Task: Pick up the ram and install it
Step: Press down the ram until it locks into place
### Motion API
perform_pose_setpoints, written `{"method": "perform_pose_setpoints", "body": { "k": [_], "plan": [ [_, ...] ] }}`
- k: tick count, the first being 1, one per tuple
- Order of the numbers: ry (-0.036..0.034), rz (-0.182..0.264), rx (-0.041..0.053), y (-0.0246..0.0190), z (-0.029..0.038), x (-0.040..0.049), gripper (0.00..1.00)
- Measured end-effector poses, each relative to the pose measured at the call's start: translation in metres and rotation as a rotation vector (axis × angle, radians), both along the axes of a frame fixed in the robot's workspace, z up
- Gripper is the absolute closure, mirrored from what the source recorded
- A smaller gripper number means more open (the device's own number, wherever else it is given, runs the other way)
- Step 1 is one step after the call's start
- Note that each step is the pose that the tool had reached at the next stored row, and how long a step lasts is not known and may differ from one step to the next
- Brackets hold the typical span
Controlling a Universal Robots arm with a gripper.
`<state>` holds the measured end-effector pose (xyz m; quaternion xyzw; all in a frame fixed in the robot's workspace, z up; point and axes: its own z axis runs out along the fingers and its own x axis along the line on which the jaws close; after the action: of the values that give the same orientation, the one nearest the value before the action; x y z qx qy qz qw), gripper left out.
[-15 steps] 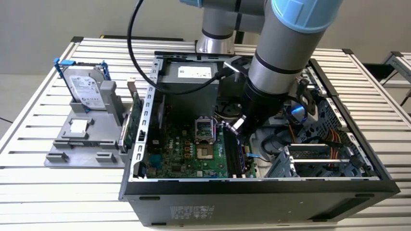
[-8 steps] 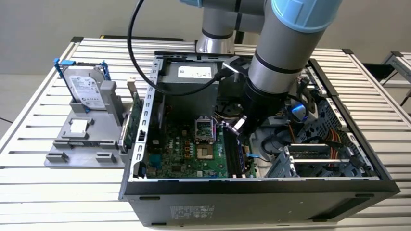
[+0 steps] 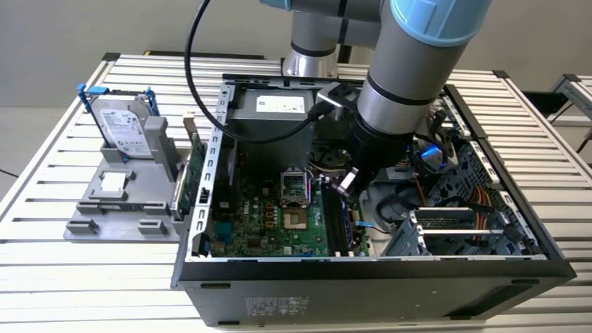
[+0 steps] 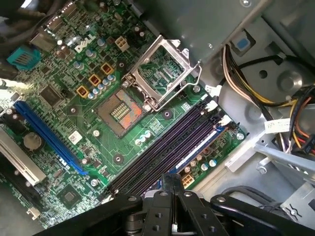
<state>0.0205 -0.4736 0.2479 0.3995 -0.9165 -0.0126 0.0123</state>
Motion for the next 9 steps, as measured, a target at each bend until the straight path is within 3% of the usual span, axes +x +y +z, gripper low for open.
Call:
{"method": "perform_pose_setpoints", "body": {
  "k": [9],
  "plan": [
    [0.0000,0.104,-0.0001,0.0002,0.0000,0.0000,1.00]
  ]
}}
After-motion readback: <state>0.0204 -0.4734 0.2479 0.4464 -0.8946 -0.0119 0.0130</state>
